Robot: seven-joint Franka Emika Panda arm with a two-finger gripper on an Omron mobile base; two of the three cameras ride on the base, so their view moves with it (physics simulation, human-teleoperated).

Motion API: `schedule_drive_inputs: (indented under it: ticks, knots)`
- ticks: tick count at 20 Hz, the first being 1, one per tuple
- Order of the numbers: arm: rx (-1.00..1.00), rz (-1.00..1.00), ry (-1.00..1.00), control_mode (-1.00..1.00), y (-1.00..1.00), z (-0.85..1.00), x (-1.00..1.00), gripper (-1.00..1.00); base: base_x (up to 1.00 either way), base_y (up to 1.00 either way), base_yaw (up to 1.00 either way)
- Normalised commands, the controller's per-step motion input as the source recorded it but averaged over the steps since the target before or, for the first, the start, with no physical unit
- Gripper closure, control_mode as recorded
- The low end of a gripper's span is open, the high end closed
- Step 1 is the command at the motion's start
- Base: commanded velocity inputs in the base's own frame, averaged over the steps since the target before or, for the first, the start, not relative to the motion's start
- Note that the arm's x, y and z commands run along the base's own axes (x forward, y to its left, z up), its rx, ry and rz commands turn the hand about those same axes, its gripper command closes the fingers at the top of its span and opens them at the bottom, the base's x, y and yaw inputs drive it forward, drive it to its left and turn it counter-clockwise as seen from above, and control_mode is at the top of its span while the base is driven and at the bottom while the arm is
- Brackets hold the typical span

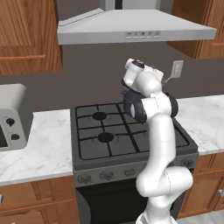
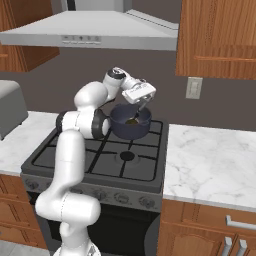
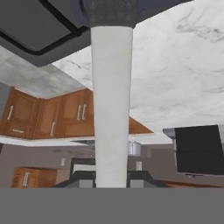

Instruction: Put the garlic and avocado in the pot. Retrieve the spatula and lightly stir the vegetables in the pot.

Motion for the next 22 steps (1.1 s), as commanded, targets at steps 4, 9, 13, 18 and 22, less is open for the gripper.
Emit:
schedule_drive_inputs:
  ticks: [4,9,13,18,22]
  knots:
    - [0.0,0.0,0.04,-1.0,0.3,-0.42,0.0,1.0,0.0,0.0,0.0]
    - [0.0,0.0,0.0,-1.0,0.3,-0.28,-0.06,1.0,0.0,0.0,0.0]
    - [0.0,0.0,0.04,-1.0,0.1,-0.23,-0.06,1.0,0.0,0.0,0.0]
    - [0.0,0.0,0.09,-1.0,0.0,-0.14,-0.07,1.0,0.0,0.0,0.0]
    - [0.0,0.0,0.04,-1.0,0.0,-0.15,0.01,1.0,0.0,0.0,0.0]
